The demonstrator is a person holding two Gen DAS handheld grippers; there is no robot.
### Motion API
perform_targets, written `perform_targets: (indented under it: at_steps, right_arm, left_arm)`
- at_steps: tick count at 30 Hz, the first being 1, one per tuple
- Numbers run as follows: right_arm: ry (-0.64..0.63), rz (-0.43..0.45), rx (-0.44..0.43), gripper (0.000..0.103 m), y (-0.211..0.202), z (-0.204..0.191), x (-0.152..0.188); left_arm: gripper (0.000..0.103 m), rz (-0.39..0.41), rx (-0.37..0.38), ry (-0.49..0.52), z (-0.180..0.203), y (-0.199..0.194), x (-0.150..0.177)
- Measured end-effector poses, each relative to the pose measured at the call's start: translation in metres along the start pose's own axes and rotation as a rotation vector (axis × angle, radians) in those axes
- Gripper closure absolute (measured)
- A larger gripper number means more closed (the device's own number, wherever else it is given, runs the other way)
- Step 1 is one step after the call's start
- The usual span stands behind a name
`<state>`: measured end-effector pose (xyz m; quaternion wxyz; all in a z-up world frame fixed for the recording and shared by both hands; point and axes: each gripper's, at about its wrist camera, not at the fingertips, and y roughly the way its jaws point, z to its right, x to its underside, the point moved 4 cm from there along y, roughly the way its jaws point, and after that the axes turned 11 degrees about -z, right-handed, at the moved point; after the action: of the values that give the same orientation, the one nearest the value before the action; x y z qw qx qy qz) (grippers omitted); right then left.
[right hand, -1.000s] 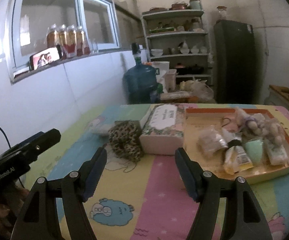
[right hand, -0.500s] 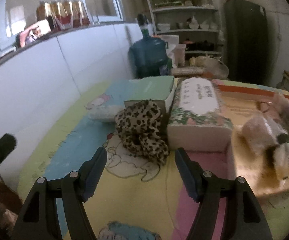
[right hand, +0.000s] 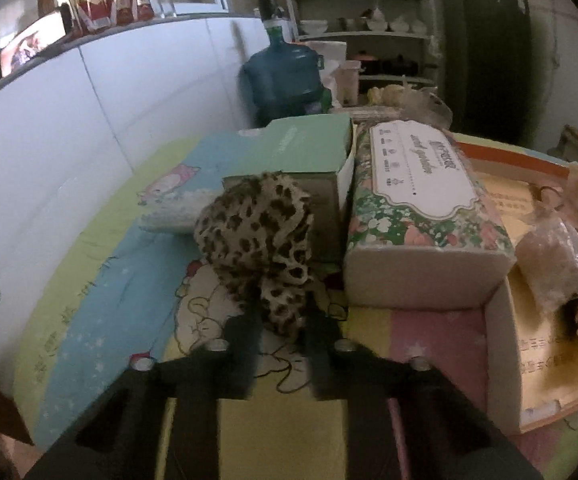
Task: Organize soft objects
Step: 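Grasp the leopard-print scrunchie with the right gripper, then grasp the white floral tissue pack with the left gripper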
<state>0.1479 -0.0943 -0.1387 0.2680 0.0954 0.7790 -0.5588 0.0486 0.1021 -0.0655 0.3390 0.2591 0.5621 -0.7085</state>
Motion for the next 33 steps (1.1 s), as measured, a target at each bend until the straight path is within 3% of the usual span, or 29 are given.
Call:
perform_targets:
  at_steps: [7, 11, 13, 16, 19, 21, 25, 33]
  right_arm:
    - [-0.084, 0.079, -0.052, 0.093, -0.054, -0.007, 0.029]
    - [-0.115, 0.125, -0.060, 0.093, -0.089, -0.007, 0.047]
    - [-0.123, 0.138, -0.059, 0.093, -0.101, -0.006, 0.054]
    - [-0.122, 0.144, -0.062, 0.093, -0.108, 0.000, 0.059]
    - [-0.107, 0.140, -0.064, 0.093, -0.110, 0.005, 0.065]
    - [-0.093, 0.137, -0.064, 0.093, -0.111, 0.011, 0.068]
    - [-0.061, 0.144, -0.055, 0.093, -0.119, 0.027, 0.074]
    - [0.004, 0.151, -0.017, 0.092, -0.126, 0.053, 0.075]
  left_arm:
    - [0.025, -0.060, 0.113, 0.138, 0.006, 0.019, -0.026]
    - [0.025, -0.136, 0.237, 0.234, 0.013, 0.046, -0.045]
    - [0.025, -0.198, 0.298, 0.354, 0.024, 0.067, -0.050]
    - [0.025, -0.237, 0.331, 0.561, 0.043, 0.087, -0.048]
    - [0.025, -0.225, 0.275, 0.757, 0.058, 0.103, -0.043]
    - [0.025, -0.239, 0.273, 0.837, 0.064, 0.117, -0.044]
    - [0.025, -0.327, 0.314, 0.923, 0.068, 0.147, -0.045]
    - [0.025, -0.462, 0.419, 0.943, 0.062, 0.185, -0.047]
